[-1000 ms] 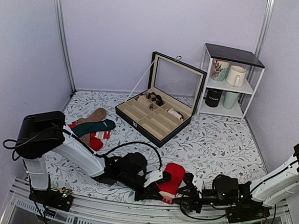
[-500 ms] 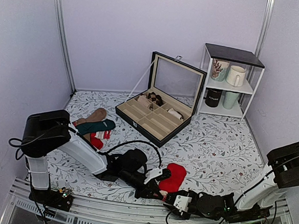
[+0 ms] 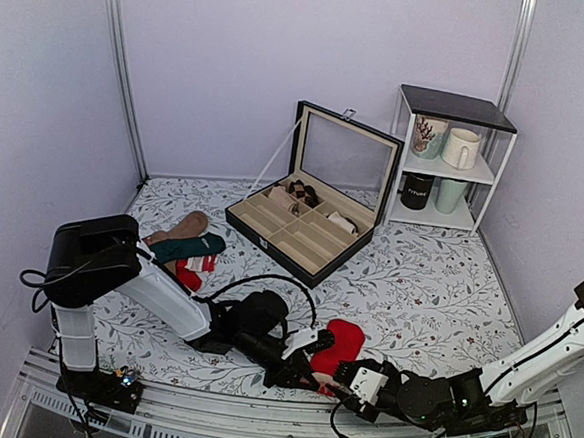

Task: Roll the socks
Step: Roll the sock at the center of the board.

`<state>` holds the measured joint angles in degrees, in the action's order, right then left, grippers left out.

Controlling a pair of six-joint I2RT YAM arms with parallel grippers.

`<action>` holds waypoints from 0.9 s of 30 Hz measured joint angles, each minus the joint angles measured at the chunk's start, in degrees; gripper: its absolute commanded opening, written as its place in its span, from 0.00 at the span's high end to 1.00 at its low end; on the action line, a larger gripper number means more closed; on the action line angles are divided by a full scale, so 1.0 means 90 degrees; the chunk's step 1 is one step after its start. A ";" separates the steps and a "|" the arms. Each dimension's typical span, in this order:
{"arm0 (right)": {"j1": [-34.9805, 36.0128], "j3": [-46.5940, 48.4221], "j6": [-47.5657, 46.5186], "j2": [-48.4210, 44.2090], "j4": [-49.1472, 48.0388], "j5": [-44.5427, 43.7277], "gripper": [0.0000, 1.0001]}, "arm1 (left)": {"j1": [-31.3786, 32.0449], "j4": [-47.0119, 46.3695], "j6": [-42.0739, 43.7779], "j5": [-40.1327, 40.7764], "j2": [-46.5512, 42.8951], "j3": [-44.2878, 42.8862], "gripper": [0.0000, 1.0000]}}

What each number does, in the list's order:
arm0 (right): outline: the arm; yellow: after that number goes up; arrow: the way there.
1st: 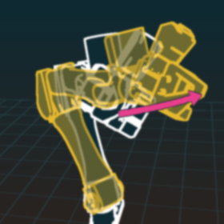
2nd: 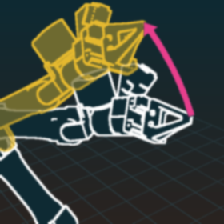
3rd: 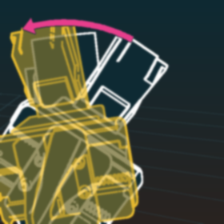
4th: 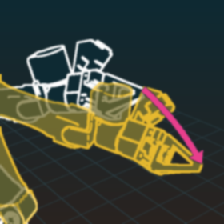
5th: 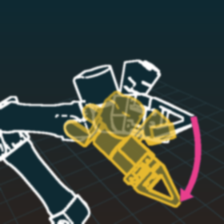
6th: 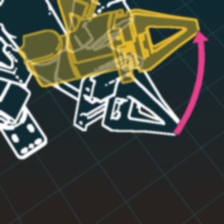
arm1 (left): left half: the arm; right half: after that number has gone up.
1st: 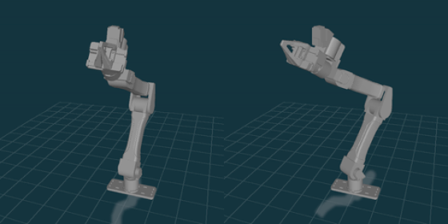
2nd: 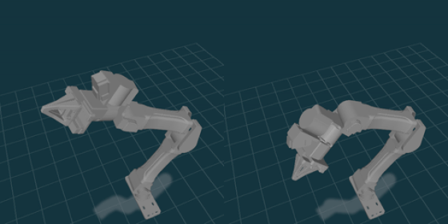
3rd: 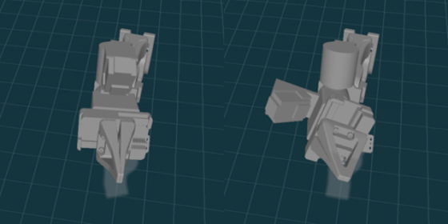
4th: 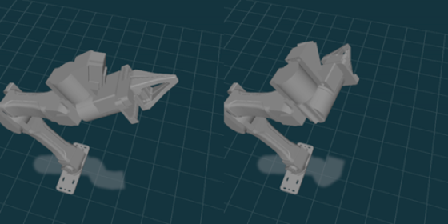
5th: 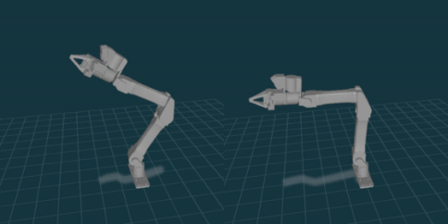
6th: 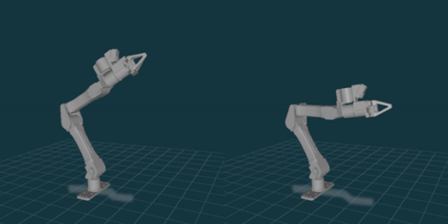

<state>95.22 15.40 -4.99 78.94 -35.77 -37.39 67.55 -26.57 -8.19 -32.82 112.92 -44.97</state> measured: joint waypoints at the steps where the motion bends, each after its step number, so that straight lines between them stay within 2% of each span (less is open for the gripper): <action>1: 0.0010 0.0019 0.0002 -0.0143 0.0044 0.0005 0.51 | 0.0000 0.0000 0.0000 -0.0002 0.0002 0.0000 1.00; 5: 0.0044 0.0039 -0.0073 -0.0209 0.0058 0.0214 0.51 | -0.0007 -0.0005 0.0000 -0.0017 0.0010 0.0000 1.00; 11: 0.0046 0.0189 -0.0199 0.0617 0.0015 0.0435 0.50 | -0.0019 -0.0002 0.0000 -0.0068 0.0034 -0.0022 1.00; 18: 0.0046 0.0219 -0.0202 0.1086 -0.0233 0.0539 0.51 | -0.0024 0.0012 0.0002 -0.0085 0.0036 -0.0036 1.00; 27: 0.0044 0.0427 0.0432 0.1375 0.0107 0.0534 0.57 | -0.0024 0.0032 0.0010 -0.0090 0.0036 -0.0044 1.00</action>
<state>95.61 19.25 -1.10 91.31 -34.81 -32.58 67.33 -26.28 -8.10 -33.63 113.25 -45.36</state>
